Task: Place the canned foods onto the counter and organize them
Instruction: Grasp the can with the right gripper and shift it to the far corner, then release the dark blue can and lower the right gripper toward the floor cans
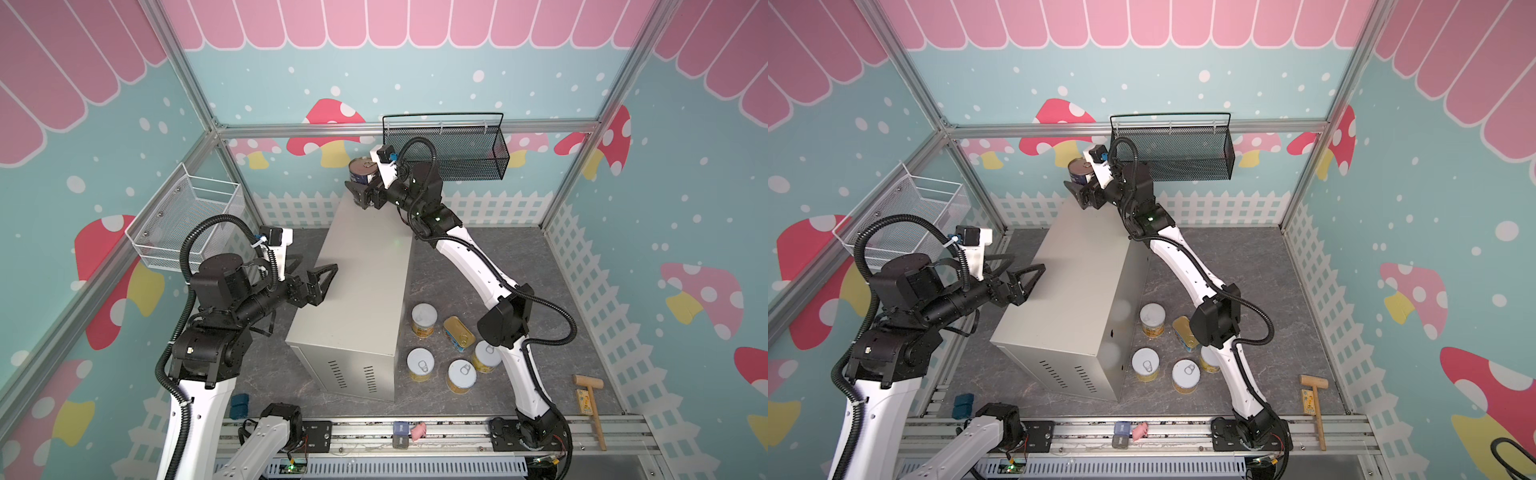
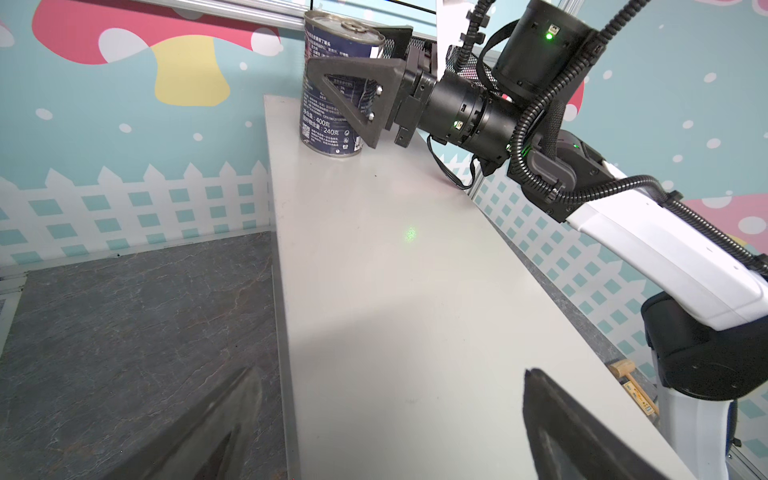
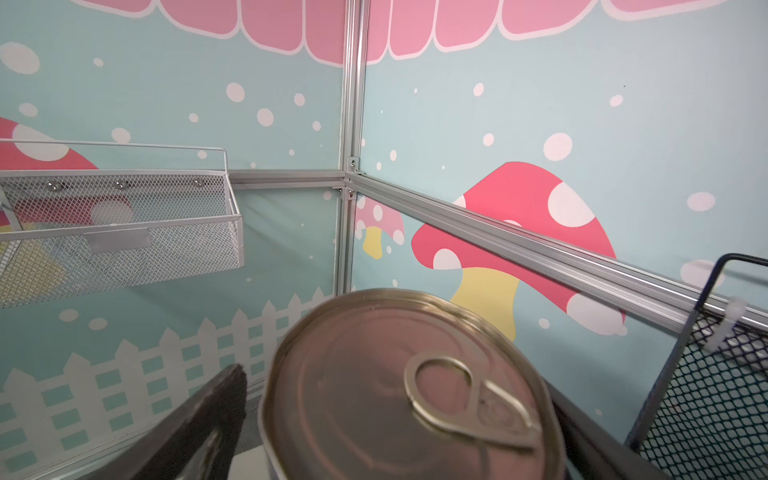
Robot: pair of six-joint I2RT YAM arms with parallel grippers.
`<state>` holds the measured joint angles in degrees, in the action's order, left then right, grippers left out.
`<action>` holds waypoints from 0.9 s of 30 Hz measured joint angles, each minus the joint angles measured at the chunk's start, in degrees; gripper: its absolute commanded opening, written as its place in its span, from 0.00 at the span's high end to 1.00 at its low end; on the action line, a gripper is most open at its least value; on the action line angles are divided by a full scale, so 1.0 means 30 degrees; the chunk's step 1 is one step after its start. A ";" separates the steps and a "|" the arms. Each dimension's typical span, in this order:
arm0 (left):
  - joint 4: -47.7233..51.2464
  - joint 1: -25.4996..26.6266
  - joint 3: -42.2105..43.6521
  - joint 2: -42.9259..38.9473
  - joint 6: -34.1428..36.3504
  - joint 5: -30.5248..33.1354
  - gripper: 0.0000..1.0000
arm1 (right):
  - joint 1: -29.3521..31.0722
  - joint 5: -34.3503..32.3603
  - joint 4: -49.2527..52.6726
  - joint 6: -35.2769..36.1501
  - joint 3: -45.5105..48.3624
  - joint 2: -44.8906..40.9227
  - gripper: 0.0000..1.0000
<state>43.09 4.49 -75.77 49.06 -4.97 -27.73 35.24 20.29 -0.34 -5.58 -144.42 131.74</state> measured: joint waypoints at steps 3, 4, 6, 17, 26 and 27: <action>-0.0044 0.0000 0.0000 0.0007 -0.0109 0.0000 0.01 | 0.0000 -0.0372 0.0379 0.0124 0.0867 -0.0925 0.00; -0.0051 0.0000 0.0000 0.0036 -0.0146 -0.0022 0.01 | 0.0000 -0.0554 0.0466 0.0197 0.1683 -0.1617 0.01; -0.0051 0.0000 0.0000 0.0080 -0.0160 -0.0066 0.01 | 0.0000 -0.0947 0.0670 0.0342 0.3300 -0.3075 0.01; 0.0124 0.0007 -0.0430 0.0539 -0.0233 -0.0852 0.01 | 0.0000 -0.4597 0.2586 0.0976 1.5380 -1.6138 0.01; 0.1457 0.1821 -0.0918 0.0576 0.0175 -0.1530 0.01 | 0.0000 -1.0469 0.8998 -0.1115 2.1923 -2.3576 0.01; 0.1800 0.2149 -0.1137 0.0597 0.0291 -0.1581 0.01 | 0.0000 -1.0863 0.9719 -0.1494 2.2403 -2.3839 0.01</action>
<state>48.49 10.94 -79.18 50.85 -4.10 -32.47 35.24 -12.29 28.82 -10.07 -77.21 60.23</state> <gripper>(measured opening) 0.994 0.993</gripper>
